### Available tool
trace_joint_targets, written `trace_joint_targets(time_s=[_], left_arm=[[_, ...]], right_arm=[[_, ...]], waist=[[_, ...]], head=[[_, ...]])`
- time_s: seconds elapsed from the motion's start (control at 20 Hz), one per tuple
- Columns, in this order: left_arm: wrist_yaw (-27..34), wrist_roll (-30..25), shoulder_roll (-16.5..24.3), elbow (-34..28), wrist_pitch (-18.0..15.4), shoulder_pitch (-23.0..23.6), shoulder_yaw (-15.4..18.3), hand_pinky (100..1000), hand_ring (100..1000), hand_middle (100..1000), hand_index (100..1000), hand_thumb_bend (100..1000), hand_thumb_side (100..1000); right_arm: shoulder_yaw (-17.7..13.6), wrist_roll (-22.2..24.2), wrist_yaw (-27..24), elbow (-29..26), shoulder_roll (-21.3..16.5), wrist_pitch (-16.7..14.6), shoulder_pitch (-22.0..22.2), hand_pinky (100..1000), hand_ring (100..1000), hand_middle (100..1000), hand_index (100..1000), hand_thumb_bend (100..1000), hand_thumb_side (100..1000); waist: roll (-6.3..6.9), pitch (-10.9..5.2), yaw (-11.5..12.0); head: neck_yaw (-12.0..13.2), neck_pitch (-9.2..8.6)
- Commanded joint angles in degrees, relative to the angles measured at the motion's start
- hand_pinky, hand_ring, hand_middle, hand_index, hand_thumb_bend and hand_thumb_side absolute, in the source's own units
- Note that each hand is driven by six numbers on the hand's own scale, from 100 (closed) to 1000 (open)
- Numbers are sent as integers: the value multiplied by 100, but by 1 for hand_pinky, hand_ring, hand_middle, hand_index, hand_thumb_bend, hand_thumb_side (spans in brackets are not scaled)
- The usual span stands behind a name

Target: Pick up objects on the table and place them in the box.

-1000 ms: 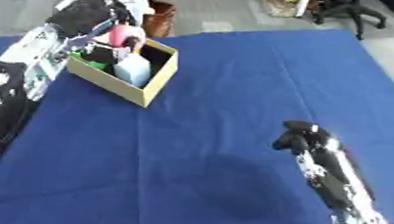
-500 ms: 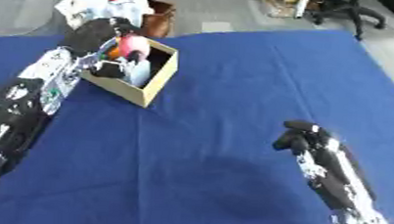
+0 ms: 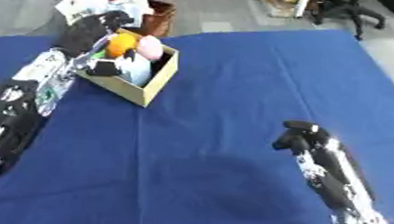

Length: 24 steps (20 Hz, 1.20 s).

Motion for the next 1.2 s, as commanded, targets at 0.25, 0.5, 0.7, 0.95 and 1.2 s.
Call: trace_joint_targets(time_s=[0.25, 0.5, 0.7, 0.95, 1.2], left_arm=[[1219, -249, 535, -828, -42, 85, 69, 870, 856, 891, 956, 100, 750], [2341, -206, 838, -1359, 42, 293, 152, 842, 814, 833, 924, 100, 639], [3526, -245, 1097, -1923, 77, 621, 281, 822, 774, 781, 900, 100, 562], [5673, -200, 1453, -3376, 66, 1538, 575, 794, 717, 708, 857, 100, 550], [6841, -234, 1526, -4855, 117, 2762, 883, 790, 702, 689, 846, 100, 545]], right_arm=[[-46, -30, 9, -80, -61, -9, -50, 628, 594, 542, 757, 100, 470], [-60, -47, 14, -86, -67, -5, -48, 628, 595, 543, 757, 100, 470], [-68, -56, 16, -94, -77, -1, -49, 628, 595, 543, 757, 100, 470], [-77, -70, 17, -103, -101, 3, -49, 627, 595, 543, 757, 100, 470], [-64, -66, 8, -105, -137, 8, -45, 627, 595, 543, 756, 100, 470]], waist=[[-69, -170, 41], [-55, -174, 68], [-47, -177, 104], [-32, -177, 235], [-39, -196, 440]], head=[[-62, -17], [-94, -20], [-130, -24], [-163, -11], [-126, 47]])
